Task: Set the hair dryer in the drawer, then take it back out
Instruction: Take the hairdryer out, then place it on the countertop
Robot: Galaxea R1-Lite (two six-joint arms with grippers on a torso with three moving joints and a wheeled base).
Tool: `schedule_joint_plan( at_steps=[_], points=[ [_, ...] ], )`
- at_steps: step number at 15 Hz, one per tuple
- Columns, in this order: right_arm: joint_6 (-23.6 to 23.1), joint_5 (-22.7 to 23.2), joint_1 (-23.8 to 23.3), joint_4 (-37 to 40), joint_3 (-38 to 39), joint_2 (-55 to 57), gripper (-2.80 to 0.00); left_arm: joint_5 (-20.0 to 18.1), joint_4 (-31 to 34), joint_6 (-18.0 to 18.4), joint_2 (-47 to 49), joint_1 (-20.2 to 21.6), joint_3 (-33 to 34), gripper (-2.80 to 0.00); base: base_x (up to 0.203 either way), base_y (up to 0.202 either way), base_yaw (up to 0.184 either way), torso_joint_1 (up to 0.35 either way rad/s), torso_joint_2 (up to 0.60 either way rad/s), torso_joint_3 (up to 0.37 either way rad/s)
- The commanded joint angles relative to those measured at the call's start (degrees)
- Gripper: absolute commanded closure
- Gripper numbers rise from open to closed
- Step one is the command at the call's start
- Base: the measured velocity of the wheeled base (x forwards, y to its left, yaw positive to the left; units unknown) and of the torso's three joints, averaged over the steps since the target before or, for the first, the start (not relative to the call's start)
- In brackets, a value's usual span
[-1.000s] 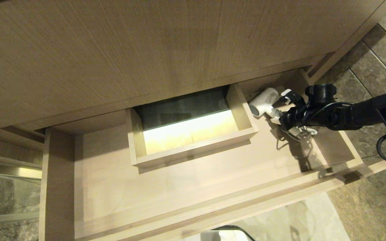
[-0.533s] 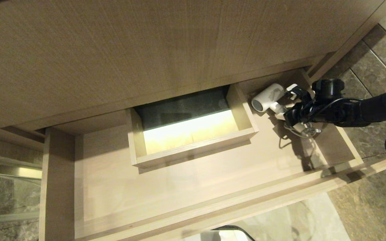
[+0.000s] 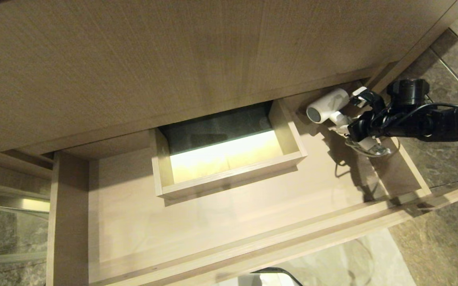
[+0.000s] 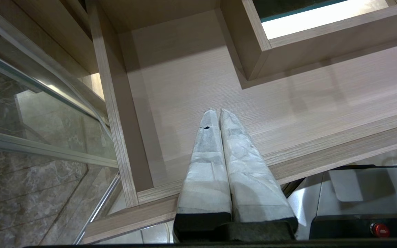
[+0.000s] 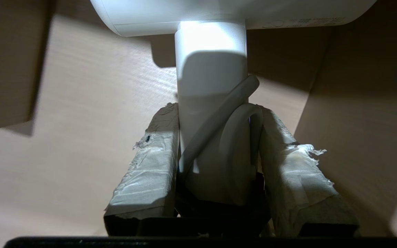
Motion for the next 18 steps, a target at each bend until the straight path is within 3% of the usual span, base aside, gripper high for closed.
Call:
schedule_joint_plan(
  at_steps=[1,12,18],
  points=[
    [-0.15,0.20,-0.15,1.81,1.59,-5.10,0.00,0.00,0.02,0.02,0.00,0.02,0.01,0.00,0.000,0.000,0.000,0.000,0.00,0.000],
    [-0.54,0.27,-0.19,6.27,20.39,-28.35,0.00,0.00,0.02,0.02,0.00,0.02,0.03,0.00,0.000,0.000,0.000,0.000,0.00,0.000],
    [-0.15,-0.21,-1.06,11.64,31.43,-50.60,0.00,0.00,0.02,0.02,0.00,0.01,0.09,0.00,0.000,0.000,0.000,0.000,0.00,0.000]
  ],
)
